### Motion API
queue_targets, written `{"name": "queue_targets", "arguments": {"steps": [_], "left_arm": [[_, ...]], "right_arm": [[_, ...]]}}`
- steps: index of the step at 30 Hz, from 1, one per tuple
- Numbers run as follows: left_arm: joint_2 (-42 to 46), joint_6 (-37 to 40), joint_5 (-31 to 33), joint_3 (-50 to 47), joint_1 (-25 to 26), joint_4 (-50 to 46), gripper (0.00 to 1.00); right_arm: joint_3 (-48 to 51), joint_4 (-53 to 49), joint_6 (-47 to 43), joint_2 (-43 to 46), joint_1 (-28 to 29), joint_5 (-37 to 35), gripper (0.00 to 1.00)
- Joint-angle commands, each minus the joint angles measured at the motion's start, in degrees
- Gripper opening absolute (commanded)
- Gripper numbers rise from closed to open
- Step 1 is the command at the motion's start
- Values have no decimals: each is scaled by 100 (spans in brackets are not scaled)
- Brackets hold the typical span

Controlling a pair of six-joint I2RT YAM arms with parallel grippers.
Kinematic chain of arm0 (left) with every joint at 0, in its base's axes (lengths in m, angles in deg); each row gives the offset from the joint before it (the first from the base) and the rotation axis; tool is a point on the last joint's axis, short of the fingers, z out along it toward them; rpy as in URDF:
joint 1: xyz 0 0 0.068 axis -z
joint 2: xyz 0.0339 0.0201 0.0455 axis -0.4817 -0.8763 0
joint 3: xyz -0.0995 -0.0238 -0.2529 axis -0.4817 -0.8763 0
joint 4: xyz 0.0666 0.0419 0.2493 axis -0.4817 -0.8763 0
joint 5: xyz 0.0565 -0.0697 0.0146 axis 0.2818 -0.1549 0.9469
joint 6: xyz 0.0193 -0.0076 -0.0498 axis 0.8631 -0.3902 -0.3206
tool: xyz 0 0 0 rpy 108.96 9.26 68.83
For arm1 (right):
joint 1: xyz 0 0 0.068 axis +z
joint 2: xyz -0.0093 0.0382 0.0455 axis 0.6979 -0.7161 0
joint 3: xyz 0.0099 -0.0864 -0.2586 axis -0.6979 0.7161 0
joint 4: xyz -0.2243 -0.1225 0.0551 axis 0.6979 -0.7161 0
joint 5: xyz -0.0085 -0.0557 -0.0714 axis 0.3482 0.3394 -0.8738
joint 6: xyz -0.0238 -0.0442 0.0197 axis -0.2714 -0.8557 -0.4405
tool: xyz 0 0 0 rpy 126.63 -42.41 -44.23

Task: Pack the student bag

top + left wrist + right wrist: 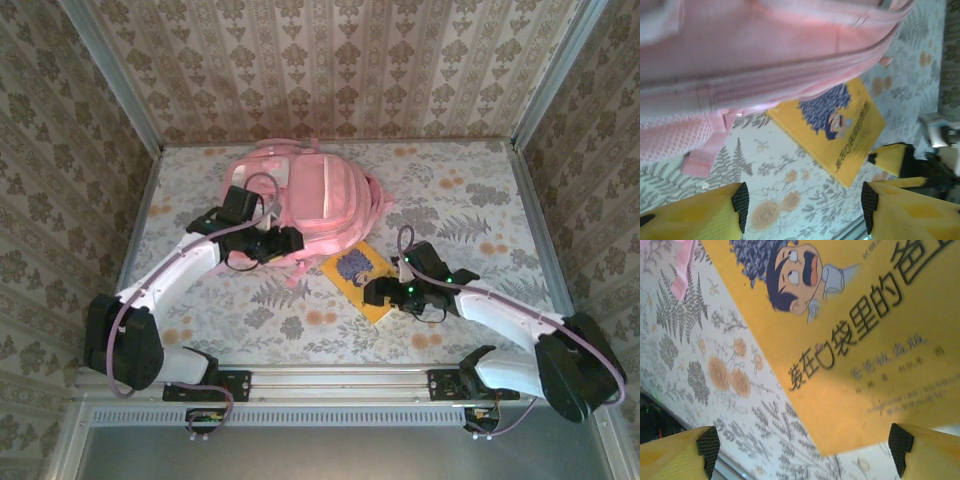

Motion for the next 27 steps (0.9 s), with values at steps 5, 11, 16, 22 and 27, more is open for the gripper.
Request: {"name": "queue_targets", "arguments": {"steps": [5, 11, 16, 22, 27], "left_arm": [[-120, -531, 343, -808, 814, 1096, 63], [-573, -812, 722, -1006, 1403, 1973, 63], [-934, -966, 733, -1136, 1517, 2513, 64], [-1162, -951, 721, -1120, 1514, 2641, 64], [-1342, -831, 695, -1077, 1511, 2530, 64]], "right_arm": [[-634, -1081, -428, 519, -505, -1418, 91], [-1166, -464, -649, -879, -1334, -1170, 93], [-1568, -79, -778, -2109, -1464, -380, 94], [-1471, 178, -736, -2310, -1011, 86, 92], [-1123, 293, -499, -1859, -357, 139, 89]]}}
